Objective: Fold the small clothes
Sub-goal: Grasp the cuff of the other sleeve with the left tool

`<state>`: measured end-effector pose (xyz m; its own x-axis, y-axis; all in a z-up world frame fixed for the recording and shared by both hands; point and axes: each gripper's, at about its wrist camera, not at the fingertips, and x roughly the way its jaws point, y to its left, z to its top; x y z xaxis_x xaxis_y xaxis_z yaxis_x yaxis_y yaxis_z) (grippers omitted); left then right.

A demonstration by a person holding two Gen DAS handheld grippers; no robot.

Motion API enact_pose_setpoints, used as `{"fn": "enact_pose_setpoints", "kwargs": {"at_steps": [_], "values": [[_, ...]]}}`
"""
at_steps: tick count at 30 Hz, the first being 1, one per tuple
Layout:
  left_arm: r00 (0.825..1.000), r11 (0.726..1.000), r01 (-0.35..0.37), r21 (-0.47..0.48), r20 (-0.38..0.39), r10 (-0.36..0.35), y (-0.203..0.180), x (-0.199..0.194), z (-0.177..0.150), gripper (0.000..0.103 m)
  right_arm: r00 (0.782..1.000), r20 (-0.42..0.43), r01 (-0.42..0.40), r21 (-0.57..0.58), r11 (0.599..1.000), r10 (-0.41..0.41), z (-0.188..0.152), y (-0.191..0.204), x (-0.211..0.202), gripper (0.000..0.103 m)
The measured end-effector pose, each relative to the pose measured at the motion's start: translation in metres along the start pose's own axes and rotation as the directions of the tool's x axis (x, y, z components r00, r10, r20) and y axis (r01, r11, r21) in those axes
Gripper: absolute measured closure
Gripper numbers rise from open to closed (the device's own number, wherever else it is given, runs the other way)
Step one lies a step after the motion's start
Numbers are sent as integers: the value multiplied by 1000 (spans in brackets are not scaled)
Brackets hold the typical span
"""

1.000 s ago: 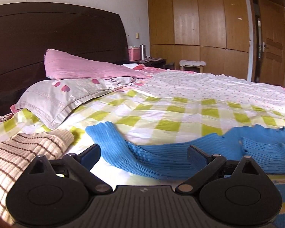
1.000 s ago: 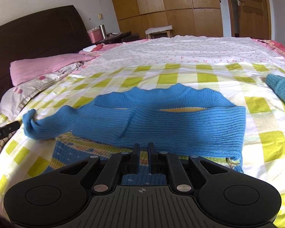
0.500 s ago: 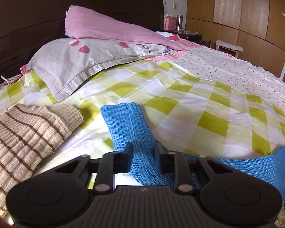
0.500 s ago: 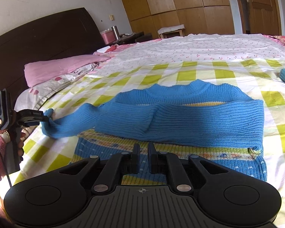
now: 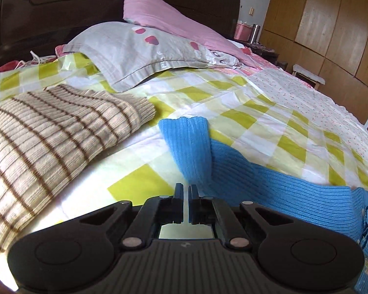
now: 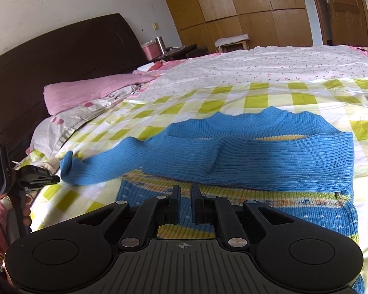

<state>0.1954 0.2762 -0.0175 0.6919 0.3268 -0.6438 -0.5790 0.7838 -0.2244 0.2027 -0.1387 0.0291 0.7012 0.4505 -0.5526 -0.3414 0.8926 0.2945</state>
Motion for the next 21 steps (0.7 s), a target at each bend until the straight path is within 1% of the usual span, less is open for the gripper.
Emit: {"fn": "enact_pose_setpoints", "kwargs": {"at_steps": [3,4,6,8,11,14,16,17,18,19,20,21], "values": [[999,997,44,-67,0,-44,11,-1,-2,90,1000,-4,-6,-16,1000,6,0,7,1,92],[998,994,63,-87,7,-63,13,-1,0,88,1000,-6,-7,-21,1000,6,0,10,1,92],[996,991,82,-101,35,-79,11,-2,5,83,1000,-9,-8,-29,1000,8,0,14,1,92],[995,994,82,-75,68,-77,4,-2,10,67,1000,-11,-11,-39,999,10,0,19,2,92],[994,998,62,-18,96,-60,-10,3,14,59,1000,-14,-15,-46,999,14,0,23,4,92],[997,999,10,33,76,-12,-23,20,15,56,1000,-18,-18,-50,999,17,0,26,6,92],[998,998,-50,45,43,48,-26,33,14,56,1000,-21,-19,-52,998,18,0,26,6,92],[997,997,-68,30,29,67,-24,37,14,57,1000,-22,-19,-51,999,18,-1,26,6,92],[997,998,-69,3,17,69,-19,40,13,59,1000,-23,-20,-50,999,19,-1,25,5,92],[998,998,-54,-28,15,55,-13,41,12,71,1000,-22,-20,-47,999,19,-1,25,5,92],[999,998,-46,-39,11,46,-10,41,11,86,1000,-21,-21,-43,999,20,-1,24,4,92],[999,999,-31,-45,6,31,-8,40,10,88,1000,-21,-22,-38,999,21,-1,22,4,92]]}}
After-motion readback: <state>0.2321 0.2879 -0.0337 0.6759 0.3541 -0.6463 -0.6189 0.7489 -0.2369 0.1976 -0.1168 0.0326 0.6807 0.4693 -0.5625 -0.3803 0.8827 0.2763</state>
